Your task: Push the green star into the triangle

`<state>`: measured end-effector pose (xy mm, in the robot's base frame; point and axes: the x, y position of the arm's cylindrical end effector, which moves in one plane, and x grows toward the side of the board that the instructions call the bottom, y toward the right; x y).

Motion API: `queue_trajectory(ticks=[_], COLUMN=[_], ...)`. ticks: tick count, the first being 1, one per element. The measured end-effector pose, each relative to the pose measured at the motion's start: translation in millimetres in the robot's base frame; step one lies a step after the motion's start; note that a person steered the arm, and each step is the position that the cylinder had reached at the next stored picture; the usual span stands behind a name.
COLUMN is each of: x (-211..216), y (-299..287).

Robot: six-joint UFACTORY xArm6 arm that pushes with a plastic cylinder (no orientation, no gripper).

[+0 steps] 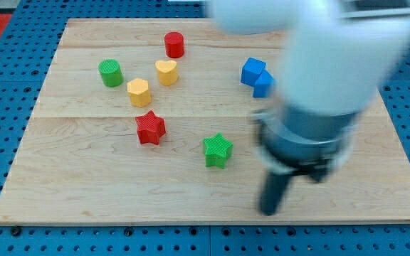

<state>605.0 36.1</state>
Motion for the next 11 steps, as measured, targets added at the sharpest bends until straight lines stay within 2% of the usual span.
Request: queue_trajectory(ticks=[1,2,3,4,5,6,7,8,9,10,11], x=[-57.6,-107.3,-58.5,-110.1,-151.9,-120.4,-90.5,-141.8,-193.7,-190.8,-172.1], y=[-20.7,-7.8,-5.4,-23.9,24.0,54.1,-20.3,-50.5,8.6,13.8,-60.1])
